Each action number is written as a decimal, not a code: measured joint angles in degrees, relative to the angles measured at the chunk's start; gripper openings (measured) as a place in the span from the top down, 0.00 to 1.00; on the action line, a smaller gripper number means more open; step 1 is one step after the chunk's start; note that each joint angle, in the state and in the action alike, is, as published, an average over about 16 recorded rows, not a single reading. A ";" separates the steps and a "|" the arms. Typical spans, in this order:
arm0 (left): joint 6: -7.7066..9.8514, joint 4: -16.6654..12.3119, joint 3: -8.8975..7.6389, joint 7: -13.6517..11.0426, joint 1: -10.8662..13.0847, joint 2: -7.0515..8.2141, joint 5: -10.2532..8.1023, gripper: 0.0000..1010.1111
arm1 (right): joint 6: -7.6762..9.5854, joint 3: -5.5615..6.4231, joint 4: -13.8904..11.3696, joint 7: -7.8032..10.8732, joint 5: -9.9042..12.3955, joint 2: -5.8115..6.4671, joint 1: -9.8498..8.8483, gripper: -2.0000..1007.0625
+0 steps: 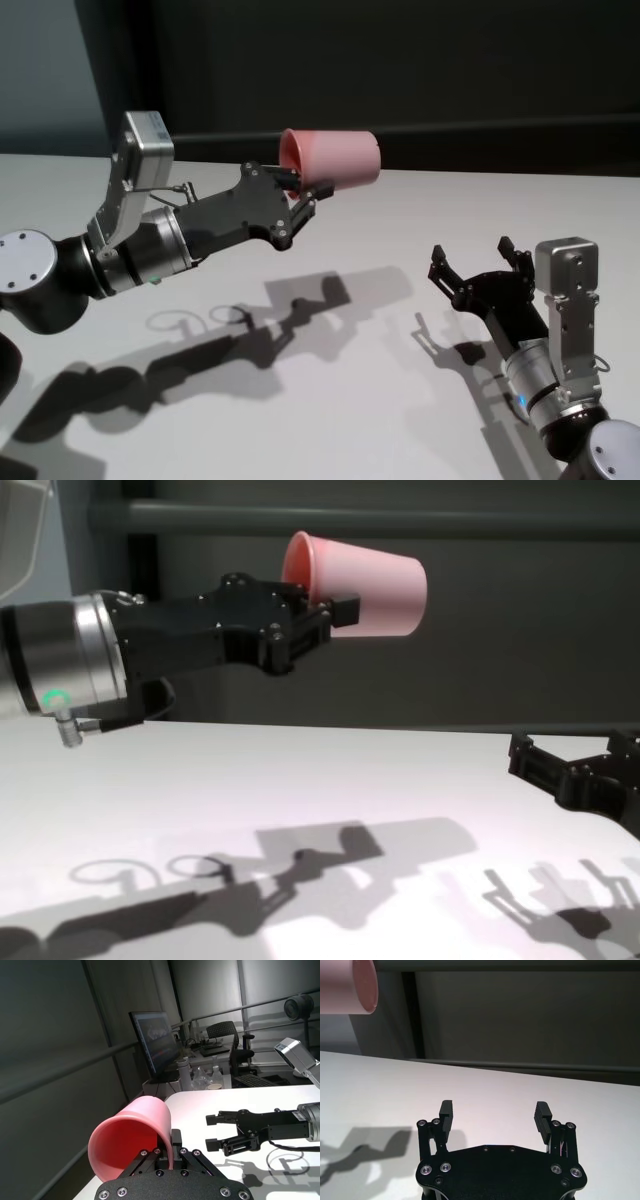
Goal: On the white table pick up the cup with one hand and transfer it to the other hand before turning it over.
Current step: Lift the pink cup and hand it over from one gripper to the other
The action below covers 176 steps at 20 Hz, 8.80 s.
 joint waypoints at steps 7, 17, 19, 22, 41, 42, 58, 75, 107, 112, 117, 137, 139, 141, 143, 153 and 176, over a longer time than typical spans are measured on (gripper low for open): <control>-0.29 0.32 -0.18 -1.16 -0.47 -0.80 -0.93 0.95 | 0.00 0.00 0.00 0.00 0.00 0.00 0.00 0.01; -0.74 1.30 0.55 -2.99 -1.70 -1.71 -1.46 0.95 | 0.00 0.00 0.00 0.00 0.00 0.00 0.00 0.01; -0.92 1.61 0.68 -3.41 -1.88 -1.95 -1.72 0.95 | 0.00 0.00 0.00 0.00 0.00 0.00 0.00 0.01; -1.26 2.11 0.80 -4.21 -2.10 -2.31 -2.37 0.95 | 0.00 0.00 0.00 0.00 0.00 0.00 0.00 0.01; -2.90 4.18 0.77 -8.21 -2.40 -3.25 -7.78 0.95 | 0.00 0.00 0.00 0.00 0.00 0.00 0.00 0.01; -2.91 4.17 0.81 -8.23 -2.37 -3.20 -7.81 0.95 | 0.00 0.00 0.00 0.00 0.00 0.00 0.00 0.01; -2.96 3.92 1.18 -8.18 -2.19 -2.81 -7.40 0.95 | 0.00 0.00 0.00 0.00 0.00 0.00 0.00 0.00; -2.92 3.96 1.13 -8.42 -2.25 -2.90 -7.53 0.95 | 0.00 0.00 0.00 0.00 0.00 0.00 0.00 0.01; -2.85 4.02 1.08 -8.48 -2.29 -2.93 -7.60 0.95 | 0.16 9.72 -0.06 10.16 17.61 -5.85 -1.26 0.00; -2.85 4.02 1.08 -8.48 -2.29 -2.93 -7.60 0.95 | 0.63 10.66 -0.29 11.76 21.93 -6.33 -0.90 0.01; -2.85 4.02 1.08 -8.48 -2.29 -2.93 -7.60 0.95 | 1.34 11.24 -0.82 13.20 26.19 -6.56 -0.58 0.01; -2.85 4.02 1.08 -8.47 -2.29 -2.93 -7.60 0.95 | 4.12 12.09 -3.38 17.58 40.72 -7.07 -0.61 0.01; -2.85 4.02 1.08 -8.47 -2.29 -2.93 -7.60 0.95 | 4.24 12.06 -3.46 17.85 41.65 -6.98 -0.61 0.01; -2.85 4.02 1.08 -8.47 -2.29 -2.93 -7.60 0.95 | 4.35 12.02 -3.52 18.14 42.55 -6.86 -0.60 0.01; -2.85 4.02 1.08 -8.47 -2.29 -2.93 -7.60 0.95 | 4.46 11.96 -3.54 18.44 43.42 -6.73 -0.59 0.01; -2.85 4.02 1.08 -8.47 -2.29 -2.93 -7.59 0.95 | 4.94 11.41 -3.46 19.81 46.91 -5.79 -0.41 0.01; -2.85 4.02 1.08 -8.47 -2.29 -2.93 -7.59 0.95 | 5.36 9.52 -3.06 22.06 54.27 -4.56 0.41 0.00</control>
